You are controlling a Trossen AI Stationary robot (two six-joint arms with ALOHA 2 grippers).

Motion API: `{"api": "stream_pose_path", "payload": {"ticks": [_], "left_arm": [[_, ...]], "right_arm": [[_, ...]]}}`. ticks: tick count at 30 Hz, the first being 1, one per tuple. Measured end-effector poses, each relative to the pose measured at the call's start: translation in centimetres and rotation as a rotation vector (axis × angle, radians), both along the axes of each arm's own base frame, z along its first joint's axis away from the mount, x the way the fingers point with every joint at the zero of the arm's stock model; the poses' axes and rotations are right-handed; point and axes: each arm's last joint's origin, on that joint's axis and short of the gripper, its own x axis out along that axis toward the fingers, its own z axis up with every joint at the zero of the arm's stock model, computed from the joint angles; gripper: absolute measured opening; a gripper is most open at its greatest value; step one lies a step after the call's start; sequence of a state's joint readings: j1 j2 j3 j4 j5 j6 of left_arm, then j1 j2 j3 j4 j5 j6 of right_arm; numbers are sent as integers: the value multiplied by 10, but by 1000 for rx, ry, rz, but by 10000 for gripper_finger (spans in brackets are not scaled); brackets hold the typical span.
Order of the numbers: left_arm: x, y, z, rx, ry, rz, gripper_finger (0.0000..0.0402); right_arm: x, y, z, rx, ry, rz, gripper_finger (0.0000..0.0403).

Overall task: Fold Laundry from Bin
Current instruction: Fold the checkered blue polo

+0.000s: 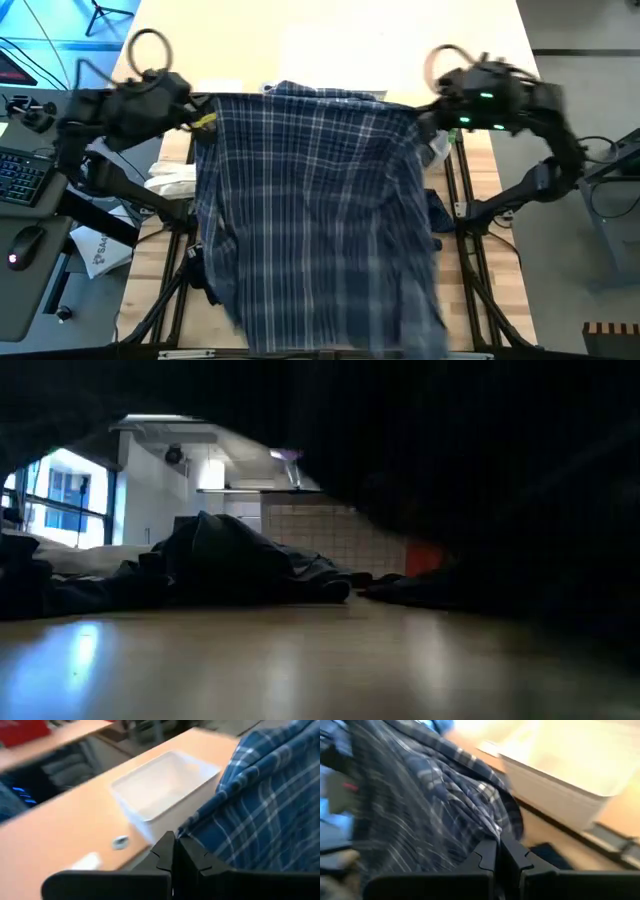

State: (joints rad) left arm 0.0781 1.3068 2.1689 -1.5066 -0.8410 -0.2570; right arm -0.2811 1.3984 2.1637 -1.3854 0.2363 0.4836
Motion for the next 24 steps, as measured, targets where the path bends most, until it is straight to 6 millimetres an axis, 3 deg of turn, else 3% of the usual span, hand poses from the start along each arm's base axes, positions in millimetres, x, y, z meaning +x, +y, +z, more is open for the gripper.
{"api": "stream_pose_path", "payload": {"ticks": [4, 10, 15, 24], "left_arm": [[27, 21, -15, 80, 205, 19, 0], [54, 64, -58, 12, 454, 27, 0], [56, 93, -97, -87, 557, 89, 0], [66, 119, -165, -377, 506, -79, 0]], "right_arm": [[31, -36, -26, -68, 144, -64, 0], [47, -76, -67, -52, 368, -170, 0], [61, -81, -112, 88, 468, -46, 0], [79, -85, -185, 265, 475, 172, 0]]}}
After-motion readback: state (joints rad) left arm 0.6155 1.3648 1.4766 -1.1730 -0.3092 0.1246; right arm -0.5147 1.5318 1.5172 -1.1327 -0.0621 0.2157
